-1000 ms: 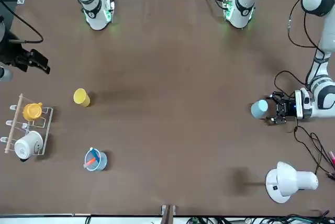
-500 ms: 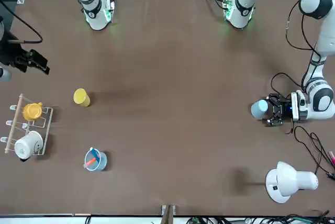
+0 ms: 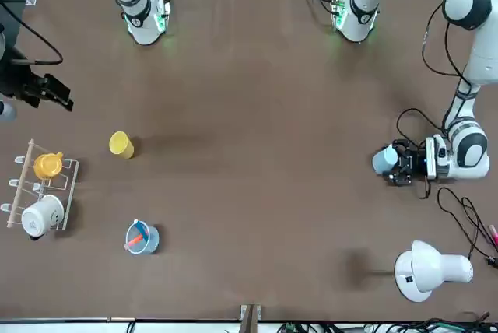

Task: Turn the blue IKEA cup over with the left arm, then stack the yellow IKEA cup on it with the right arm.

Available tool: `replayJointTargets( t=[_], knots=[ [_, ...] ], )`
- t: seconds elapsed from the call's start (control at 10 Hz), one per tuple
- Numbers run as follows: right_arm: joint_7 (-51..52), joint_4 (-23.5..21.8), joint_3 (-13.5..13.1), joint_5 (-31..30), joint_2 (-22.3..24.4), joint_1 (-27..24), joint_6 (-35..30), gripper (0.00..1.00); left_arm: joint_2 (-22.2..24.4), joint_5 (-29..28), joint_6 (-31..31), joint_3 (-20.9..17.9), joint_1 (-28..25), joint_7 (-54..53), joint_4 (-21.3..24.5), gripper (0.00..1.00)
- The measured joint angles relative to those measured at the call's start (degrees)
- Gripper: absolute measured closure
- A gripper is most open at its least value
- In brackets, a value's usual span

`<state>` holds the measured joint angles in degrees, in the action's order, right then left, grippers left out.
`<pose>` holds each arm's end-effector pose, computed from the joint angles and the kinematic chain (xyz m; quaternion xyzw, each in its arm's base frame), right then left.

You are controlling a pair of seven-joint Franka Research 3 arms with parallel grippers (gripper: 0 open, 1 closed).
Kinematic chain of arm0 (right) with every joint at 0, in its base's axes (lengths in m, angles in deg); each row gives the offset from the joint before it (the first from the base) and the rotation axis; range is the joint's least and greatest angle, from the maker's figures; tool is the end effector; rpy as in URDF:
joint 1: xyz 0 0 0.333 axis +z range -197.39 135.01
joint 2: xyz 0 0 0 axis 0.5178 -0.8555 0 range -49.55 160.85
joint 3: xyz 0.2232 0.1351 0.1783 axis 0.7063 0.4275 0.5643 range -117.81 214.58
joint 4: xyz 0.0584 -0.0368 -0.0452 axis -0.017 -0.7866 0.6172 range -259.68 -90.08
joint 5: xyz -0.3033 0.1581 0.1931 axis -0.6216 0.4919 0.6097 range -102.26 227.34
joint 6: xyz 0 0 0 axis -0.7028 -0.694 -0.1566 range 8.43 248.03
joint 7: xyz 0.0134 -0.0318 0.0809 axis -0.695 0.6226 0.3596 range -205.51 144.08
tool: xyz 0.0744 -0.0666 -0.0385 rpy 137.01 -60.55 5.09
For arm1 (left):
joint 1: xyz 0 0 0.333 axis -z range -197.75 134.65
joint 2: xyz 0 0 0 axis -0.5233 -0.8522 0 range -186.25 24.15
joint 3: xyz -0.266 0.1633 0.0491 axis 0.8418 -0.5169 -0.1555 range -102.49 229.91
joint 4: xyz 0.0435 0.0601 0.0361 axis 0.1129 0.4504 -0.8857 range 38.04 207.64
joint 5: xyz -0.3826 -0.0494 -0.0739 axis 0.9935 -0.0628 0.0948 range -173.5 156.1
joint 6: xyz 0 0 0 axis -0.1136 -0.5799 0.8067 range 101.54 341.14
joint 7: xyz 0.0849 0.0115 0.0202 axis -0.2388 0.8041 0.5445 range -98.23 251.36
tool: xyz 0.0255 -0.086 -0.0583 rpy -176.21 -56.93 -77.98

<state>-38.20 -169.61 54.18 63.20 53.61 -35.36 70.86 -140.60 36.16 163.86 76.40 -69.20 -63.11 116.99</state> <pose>0.5615 0.0161 0.6320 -0.9987 0.0509 0.0061 0.0071 0.5704 0.1918 0.0669 0.5544 -0.5570 0.3806 0.4874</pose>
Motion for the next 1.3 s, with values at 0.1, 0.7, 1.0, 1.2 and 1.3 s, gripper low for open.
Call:
replayJointTargets(
  t=[0.1, 0.7, 1.0, 1.2, 1.3],
  knots=[
    [0.0, -0.03, -0.04, 0.0, 0.0, 0.0, -0.01, 0.0, 0.0, 0.04, 0.0, 0.11, 0.12, -0.01, 0.01, 0.24],
    [0.0, -0.04, -0.43, 0.0, 0.0, -0.06, 0.0, 0.0, 0.68, 0.92, 0.96, 2.33, 0.18, -0.24, -0.46, 0.25],
    [0.0, -0.03, -0.42, 0.0, 0.0, -0.06, 0.0, 0.0, 6.04, 0.54, 0.97, 2.83, 0.43, 2.85, -0.94, 0.28],
    [0.0, -0.07, -0.41, 0.0, 0.0, -0.06, 0.0, 0.0, 10.07, -2.02, 0.97, 2.91, 1.63, 6.83, -0.87, 0.28],
    [0.0, -0.08, -0.4, 0.0, 0.0, -0.06, 0.0, 0.0, 12.04, -2.47, 1.13, 2.92, 2.65, 8.37, -0.43, 0.28]
  ],
)
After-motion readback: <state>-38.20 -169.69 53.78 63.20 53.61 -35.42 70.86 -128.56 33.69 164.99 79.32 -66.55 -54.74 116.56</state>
